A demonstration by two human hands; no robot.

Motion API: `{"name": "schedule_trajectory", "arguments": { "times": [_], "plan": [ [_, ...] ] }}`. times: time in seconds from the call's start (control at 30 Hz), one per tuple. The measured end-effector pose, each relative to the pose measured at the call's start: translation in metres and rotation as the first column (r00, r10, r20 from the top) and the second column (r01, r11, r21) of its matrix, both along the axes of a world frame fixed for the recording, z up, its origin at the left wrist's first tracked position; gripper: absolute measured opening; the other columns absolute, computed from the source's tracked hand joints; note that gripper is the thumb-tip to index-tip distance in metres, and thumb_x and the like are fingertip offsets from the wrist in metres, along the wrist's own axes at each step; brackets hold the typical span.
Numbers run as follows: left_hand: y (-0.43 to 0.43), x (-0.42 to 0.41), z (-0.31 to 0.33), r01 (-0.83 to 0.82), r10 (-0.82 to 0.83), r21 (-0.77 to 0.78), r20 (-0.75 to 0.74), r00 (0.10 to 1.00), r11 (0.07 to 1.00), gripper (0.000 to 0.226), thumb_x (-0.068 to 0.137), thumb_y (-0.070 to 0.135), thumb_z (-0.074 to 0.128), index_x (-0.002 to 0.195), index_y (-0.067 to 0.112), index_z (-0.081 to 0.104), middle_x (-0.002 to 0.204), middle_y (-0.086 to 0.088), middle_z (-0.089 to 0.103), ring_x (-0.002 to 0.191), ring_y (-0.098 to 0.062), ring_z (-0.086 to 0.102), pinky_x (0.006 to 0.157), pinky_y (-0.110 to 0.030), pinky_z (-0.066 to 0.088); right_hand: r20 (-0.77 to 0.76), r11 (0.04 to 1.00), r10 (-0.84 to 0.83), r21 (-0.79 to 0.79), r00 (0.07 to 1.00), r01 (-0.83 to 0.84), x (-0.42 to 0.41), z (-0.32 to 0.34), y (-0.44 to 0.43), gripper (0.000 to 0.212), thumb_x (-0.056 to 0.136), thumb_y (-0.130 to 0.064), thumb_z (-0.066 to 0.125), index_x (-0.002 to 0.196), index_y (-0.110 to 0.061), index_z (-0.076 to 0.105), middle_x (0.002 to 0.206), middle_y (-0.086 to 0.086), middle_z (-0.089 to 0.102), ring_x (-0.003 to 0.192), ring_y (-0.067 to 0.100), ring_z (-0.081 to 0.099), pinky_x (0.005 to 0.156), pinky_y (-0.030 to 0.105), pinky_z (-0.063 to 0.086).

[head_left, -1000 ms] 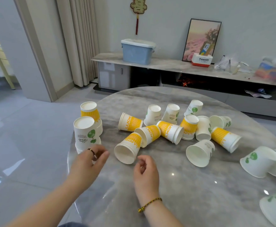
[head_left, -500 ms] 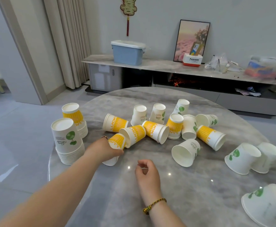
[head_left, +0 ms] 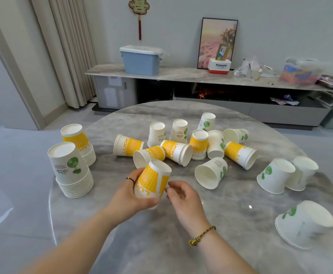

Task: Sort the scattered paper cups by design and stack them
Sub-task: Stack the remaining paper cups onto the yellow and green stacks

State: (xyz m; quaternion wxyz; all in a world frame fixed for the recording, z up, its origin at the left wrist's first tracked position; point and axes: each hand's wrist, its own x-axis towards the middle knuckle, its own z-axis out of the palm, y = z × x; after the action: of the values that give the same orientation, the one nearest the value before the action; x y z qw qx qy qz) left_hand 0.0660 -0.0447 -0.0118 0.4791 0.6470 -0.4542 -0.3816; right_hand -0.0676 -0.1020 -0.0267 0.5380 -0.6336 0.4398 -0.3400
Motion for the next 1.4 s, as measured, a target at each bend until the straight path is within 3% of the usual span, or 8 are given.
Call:
{"name": "schedule_trajectory", "arguments": {
  "times": [0.1,0.23,0.4,0.67,0.8,1.03,1.23,1.4],
  "plan": [
    [-0.003,-0.023,-0.011,0.030,-0.029,-0.024,0.015,0.999,0.999,0.069,0.037,0.030,0.074,0.095,0.041,0.038,0.098,0.018,0.052,0.077,0.020,0.054,0.064,0.001,0.044,-0.052,0.955,-0.247,-0.180,0.967,0.235,-0.036,0.013,-0.021,0.011,0.084,-0.006,0.055,0.083,-0.017,0.056,0.072,-0.008,0.056,0.070,0.014,0.054,0.060,0.010,0.040],
    [-0.005,-0.036,-0.025,-0.033,0.034,-0.010,0.080,0.996,0.999,0.075,0.063,0.000,0.075,0.112,0.032,0.030,0.095,0.021,0.047,0.084,0.004,0.052,0.063,0.003,0.038,-0.075,0.843,-0.534,-0.118,0.842,0.525,-0.067,0.022,-0.069,0.030,0.083,-0.015,0.059,0.108,0.000,0.050,0.107,0.017,0.056,0.102,0.031,0.052,0.079,0.027,0.037],
    [-0.007,-0.030,-0.037,-0.064,0.052,0.061,0.192,0.980,0.996,0.076,0.063,0.005,0.077,0.122,0.023,0.032,0.103,0.006,0.048,0.098,-0.013,0.046,0.079,-0.015,0.031,-0.200,0.833,-0.501,0.151,0.842,0.532,-0.066,0.016,-0.099,0.073,0.081,-0.033,0.062,0.134,-0.001,0.024,0.144,0.015,0.033,0.129,0.031,0.037,0.104,0.038,0.033],
    [-0.016,-0.027,-0.044,-0.002,-0.013,0.062,0.245,0.969,0.998,0.079,0.062,0.009,0.079,0.124,0.022,0.033,0.097,0.020,0.048,0.098,-0.010,0.047,0.078,-0.011,0.031,-0.292,0.845,-0.334,0.328,0.896,0.421,-0.047,0.010,-0.107,0.074,0.077,-0.029,0.066,0.133,-0.003,0.025,0.133,0.016,0.045,0.112,0.029,0.050,0.072,0.027,0.038],
    [-0.016,-0.032,-0.044,0.062,-0.077,0.062,0.274,0.959,0.996,0.079,0.060,0.017,0.079,0.122,0.029,0.031,0.095,0.027,0.042,0.100,-0.006,0.045,0.080,-0.009,0.032,-0.317,0.874,-0.282,0.303,0.905,0.379,-0.046,0.008,-0.104,0.069,0.077,-0.024,0.065,0.130,-0.001,0.028,0.112,0.012,0.046,0.092,0.024,0.043,0.050,0.025,0.031],
    [-0.012,-0.036,-0.041,0.098,-0.110,0.055,0.321,0.940,0.994,0.083,0.065,0.017,0.077,0.131,0.024,0.027,0.098,0.027,0.041,0.099,-0.004,0.043,0.067,0.009,0.030,-0.229,0.952,-0.238,0.136,0.944,0.273,-0.038,0.007,-0.080,0.073,0.075,-0.011,0.065,0.132,-0.009,0.020,0.125,0.011,0.050,0.105,0.026,0.050,0.088,0.032,0.040],
    [-0.010,-0.041,-0.037,0.142,-0.145,0.035,0.339,0.929,0.989,0.083,0.068,0.019,0.076,0.133,0.023,0.025,0.111,0.017,0.042,0.105,-0.005,0.043,0.078,-0.012,0.030,-0.106,0.948,-0.318,-0.050,0.942,0.314,-0.088,0.001,-0.022,0.095,0.067,0.000,0.072,0.139,-0.017,0.012,0.116,-0.004,0.038,0.104,0.009,0.041,0.079,0.010,0.032],
    [-0.002,-0.043,-0.041,0.155,-0.148,-0.007,0.241,0.959,0.988,0.086,0.060,0.021,0.078,0.128,0.030,0.027,0.105,0.033,0.042,0.106,-0.003,0.047,0.075,0.003,0.034,-0.198,0.955,-0.293,-0.018,0.936,0.295,-0.113,-0.024,0.005,0.094,0.068,-0.001,0.071,0.139,-0.020,0.012,0.133,0.002,0.042,0.113,0.015,0.045,0.093,0.021,0.035]
  ]
}}
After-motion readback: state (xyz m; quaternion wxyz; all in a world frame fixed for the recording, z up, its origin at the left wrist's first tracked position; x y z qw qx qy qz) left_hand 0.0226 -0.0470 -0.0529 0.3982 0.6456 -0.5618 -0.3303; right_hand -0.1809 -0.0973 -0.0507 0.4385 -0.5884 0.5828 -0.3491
